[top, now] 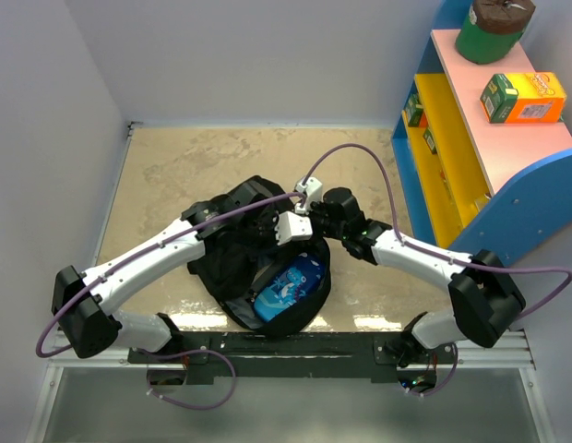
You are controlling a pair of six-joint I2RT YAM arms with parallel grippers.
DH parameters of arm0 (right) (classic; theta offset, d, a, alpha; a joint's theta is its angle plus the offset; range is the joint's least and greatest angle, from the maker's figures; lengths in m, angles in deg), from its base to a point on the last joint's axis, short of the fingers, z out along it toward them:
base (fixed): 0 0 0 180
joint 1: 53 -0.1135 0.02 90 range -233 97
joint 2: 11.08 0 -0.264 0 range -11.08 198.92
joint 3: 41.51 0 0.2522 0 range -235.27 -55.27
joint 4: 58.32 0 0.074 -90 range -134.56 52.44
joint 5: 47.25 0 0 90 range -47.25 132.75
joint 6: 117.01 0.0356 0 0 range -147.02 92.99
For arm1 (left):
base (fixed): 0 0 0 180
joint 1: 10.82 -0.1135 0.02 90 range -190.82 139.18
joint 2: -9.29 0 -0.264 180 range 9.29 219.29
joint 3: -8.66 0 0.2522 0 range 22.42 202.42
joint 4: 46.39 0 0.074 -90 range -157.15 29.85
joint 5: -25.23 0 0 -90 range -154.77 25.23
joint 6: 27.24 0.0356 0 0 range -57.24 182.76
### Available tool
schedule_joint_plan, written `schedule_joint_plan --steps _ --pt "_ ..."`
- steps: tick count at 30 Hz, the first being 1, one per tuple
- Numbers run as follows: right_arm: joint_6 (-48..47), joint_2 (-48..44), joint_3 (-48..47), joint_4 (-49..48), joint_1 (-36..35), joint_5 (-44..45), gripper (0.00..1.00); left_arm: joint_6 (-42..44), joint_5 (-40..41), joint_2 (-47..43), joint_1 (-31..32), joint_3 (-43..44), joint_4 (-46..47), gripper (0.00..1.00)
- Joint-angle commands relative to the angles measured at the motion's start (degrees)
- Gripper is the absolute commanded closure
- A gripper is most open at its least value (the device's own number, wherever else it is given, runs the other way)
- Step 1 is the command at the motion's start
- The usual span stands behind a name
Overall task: Pack the student bag
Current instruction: Adjust the student bag at the center of the board.
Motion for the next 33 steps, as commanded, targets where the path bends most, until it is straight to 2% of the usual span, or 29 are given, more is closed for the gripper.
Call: schedule_joint_plan --steps 1,8,9,10,14,15,16,17,18,20,23,27,30,33 --pt "-0.6 0.0 -2.6 5.4 0.0 -0.9 0.53 -2.3 -3.1 -2.0 0.2 3.6 -1.2 1.00" --pt "-0.1 0.6 -2.9 8.8 -0.1 -1.0 0.51 -2.8 -4.8 -2.0 0.2 4.9 -1.6 1.00" --pt "0.0 1.1 -3.2 9.2 -0.1 -1.5 0.53 -2.8 -5.0 -1.9 0.2 5.0 -1.7 1.00" --pt "0.1 1.2 -3.6 9.5 0.0 -1.9 0.63 -3.0 -5.4 -1.8 0.2 5.3 -1.9 1.00" --pt "0.2 2.0 -4.1 10.9 -0.1 -2.4 0.86 -3.4 -7.9 -1.8 0.2 7.6 -3.4 0.74" --pt "0.4 2.0 -4.1 11.6 -0.1 -2.5 0.90 -3.5 -8.2 -1.7 0.2 8.4 -3.6 0.57" --pt "0.4 1.9 -4.0 11.8 -0.1 -2.5 0.93 -3.5 -9.0 -1.5 0.2 10.5 -4.4 0.50" --pt "0.5 1.5 -3.9 11.8 -0.1 -2.3 1.00 -3.2 -9.5 -0.9 0.2 11.8 -5.0 0.44" --pt "0.9 1.2 -3.8 12.1 0.0 -1.9 1.00 -3.1 -9.8 -0.6 0.1 13.2 -5.5 0.34" --pt "1.2 -0.3 -3.5 12.2 -0.1 0.0 1.00 -2.3 -11.2 0.8 0.1 17.8 -7.5 0.20" --pt "1.9 -3.8 -3.1 11.8 0.0 2.7 1.00 -1.4 -11.3 2.8 -0.7 22.6 -8.8 0.18" --pt "4.4 -10.3 -0.6 7.2 0.4 4.7 1.00 -0.4 -12.1 4.4 -6.4 24.9 -8.1 0.17" --pt "6.6 -14.1 3.7 3.8 0.4 5.6 1.00 0.1 -11.0 6.2 -12.0 22.6 -3.6 0.18" --pt "7.4 -14.3 5.1 3.5 0.5 5.2 1.00 4.4 -10.7 9.1 -14.2 19.3 1.1 0.18"
